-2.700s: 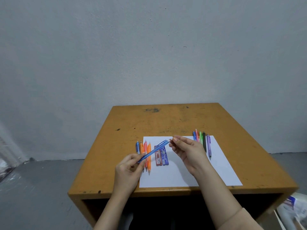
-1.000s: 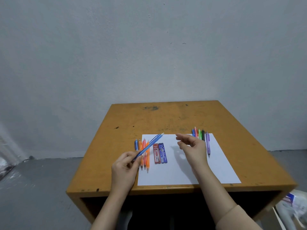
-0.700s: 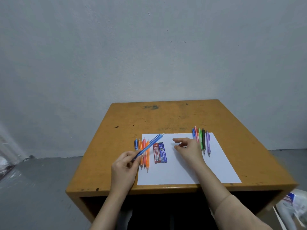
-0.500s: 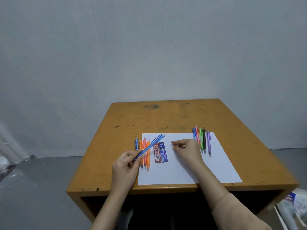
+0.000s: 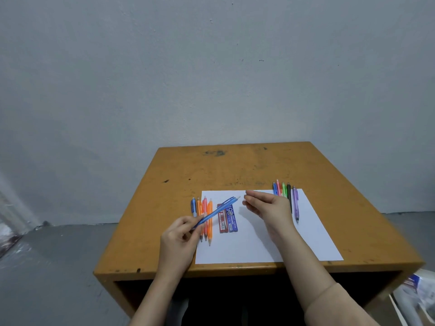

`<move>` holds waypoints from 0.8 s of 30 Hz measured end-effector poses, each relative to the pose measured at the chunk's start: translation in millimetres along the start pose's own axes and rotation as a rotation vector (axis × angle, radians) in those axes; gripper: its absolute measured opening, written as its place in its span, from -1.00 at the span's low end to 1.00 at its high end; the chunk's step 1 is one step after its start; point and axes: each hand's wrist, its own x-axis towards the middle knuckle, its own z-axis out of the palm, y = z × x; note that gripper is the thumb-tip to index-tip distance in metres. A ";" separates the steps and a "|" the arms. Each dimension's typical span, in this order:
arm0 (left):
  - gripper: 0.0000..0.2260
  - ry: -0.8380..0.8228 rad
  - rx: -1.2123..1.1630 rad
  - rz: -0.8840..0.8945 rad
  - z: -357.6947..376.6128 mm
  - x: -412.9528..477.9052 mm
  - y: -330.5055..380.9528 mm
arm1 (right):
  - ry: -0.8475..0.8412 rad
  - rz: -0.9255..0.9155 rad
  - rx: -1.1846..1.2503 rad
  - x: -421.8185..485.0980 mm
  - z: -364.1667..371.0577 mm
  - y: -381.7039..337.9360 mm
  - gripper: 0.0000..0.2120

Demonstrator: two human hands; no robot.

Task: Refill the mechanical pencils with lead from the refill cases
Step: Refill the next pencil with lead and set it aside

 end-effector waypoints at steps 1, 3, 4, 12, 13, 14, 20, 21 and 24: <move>-0.76 -0.002 0.002 -0.001 0.0 0.0 0.2 | -0.013 0.018 0.069 -2.5 0.8 -3.1 -0.84; -0.76 -0.011 0.005 -0.004 0.2 0.2 -0.3 | -0.037 0.053 0.189 -6.4 2.3 -8.9 -0.84; -0.76 -0.012 0.004 -0.002 0.3 0.3 -0.6 | -0.047 0.069 0.232 -8.4 3.3 -11.7 -0.84; -0.76 -0.016 0.013 0.000 0.4 0.5 -3.1 | -0.083 0.119 0.354 -20.2 8.9 -18.5 -0.84; -0.76 -0.016 0.019 0.001 0.2 0.6 -3.3 | -0.079 0.115 0.358 -20.8 9.4 -18.5 -0.84; -0.76 -0.016 0.025 0.001 0.1 0.7 -3.4 | -0.073 0.112 0.364 -21.1 10.0 -18.1 -0.84; -0.75 -0.023 0.028 0.021 -0.7 0.7 -0.8 | -0.020 0.082 0.373 -24.2 13.4 -15.7 -0.85; -0.74 -0.024 0.024 0.024 -0.7 0.6 -0.8 | -0.010 0.077 0.365 -24.9 13.9 -15.5 -0.85; -0.74 -0.023 0.028 0.014 -0.3 0.3 -2.4 | 0.008 0.085 0.337 -27.1 15.2 -14.9 -0.86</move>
